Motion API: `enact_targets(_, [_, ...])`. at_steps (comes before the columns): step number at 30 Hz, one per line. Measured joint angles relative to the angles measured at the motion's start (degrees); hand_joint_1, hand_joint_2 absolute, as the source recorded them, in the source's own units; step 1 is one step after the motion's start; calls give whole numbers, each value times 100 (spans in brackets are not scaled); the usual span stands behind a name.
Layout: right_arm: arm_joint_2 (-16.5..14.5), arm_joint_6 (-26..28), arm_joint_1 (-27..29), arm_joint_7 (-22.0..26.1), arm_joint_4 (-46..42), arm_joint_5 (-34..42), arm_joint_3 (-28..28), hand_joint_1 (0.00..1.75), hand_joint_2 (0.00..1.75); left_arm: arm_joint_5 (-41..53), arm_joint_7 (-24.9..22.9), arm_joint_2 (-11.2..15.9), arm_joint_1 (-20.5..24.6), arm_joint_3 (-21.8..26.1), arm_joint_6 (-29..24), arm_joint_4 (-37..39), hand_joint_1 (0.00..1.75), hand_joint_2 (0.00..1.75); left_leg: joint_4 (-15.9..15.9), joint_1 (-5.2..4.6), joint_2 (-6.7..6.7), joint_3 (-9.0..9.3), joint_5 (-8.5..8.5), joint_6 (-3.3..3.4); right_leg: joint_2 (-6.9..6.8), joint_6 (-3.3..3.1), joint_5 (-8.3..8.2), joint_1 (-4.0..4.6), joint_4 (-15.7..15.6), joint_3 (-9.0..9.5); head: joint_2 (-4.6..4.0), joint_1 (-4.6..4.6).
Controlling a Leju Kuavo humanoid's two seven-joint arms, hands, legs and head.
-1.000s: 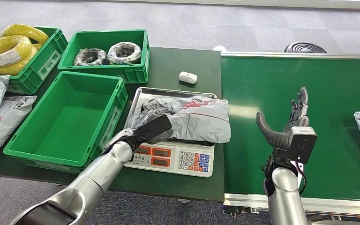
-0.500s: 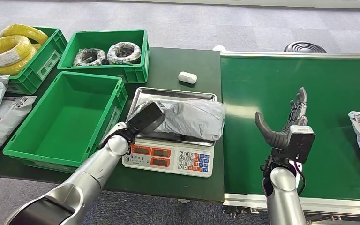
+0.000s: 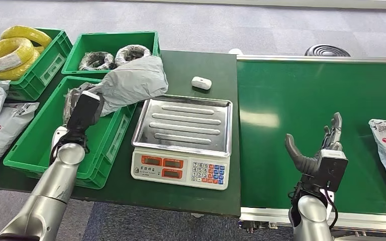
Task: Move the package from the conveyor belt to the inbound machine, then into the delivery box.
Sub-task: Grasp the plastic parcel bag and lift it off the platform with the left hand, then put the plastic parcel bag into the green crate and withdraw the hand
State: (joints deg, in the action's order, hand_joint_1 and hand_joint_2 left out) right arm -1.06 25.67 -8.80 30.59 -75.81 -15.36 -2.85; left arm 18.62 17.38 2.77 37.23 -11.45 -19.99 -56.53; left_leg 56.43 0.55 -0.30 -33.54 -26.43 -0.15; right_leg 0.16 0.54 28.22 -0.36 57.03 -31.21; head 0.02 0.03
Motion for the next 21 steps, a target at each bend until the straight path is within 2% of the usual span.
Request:
enact_targets(1, [6,27,145,-32,-124,-21,-91,0,175,185,-87,187,-209,236,-119,-286,163,175,0,0,0,-1,0,0,-1,-1,1,0,-1,0,0,1])
enact_targets(2, [-4,30,214,-49,-199,-36,-131,0,175,283,-126,257,-299,334,-114,-367,164,175,-1,0,0,-1,0,0,-1,-1,2,0,-1,1,0,1])
enact_targets(4, [-33,26,346,-67,-335,-52,-196,0,175,440,-184,376,-478,493,-70,-461,153,175,-1,-1,0,0,0,0,0,-1,2,0,-1,2,0,1])
enact_targets(8, [-79,-9,561,-89,-556,-92,-306,0,175,726,-366,553,-818,828,90,-497,9,175,-1,-1,5,0,0,0,3,-1,2,0,-1,0,0,0])
enact_targets(9, [-86,-18,603,-100,-600,-106,-327,0,175,798,-429,582,-904,911,129,-498,1,175,-1,0,4,0,0,0,3,-1,2,0,-1,-1,0,1])
enact_targets(16, [-126,-60,747,-171,-718,-150,-395,0,175,883,-635,610,-1434,1476,174,-660,0,175,-1,0,4,-1,-1,-1,3,-1,2,0,-1,-2,0,2])
enact_targets(21, [-177,-76,793,-219,-747,-212,-395,0,175,461,-378,559,-1730,1818,-46,-930,0,175,-1,0,4,0,-1,-1,2,-1,2,0,-2,-2,0,2])
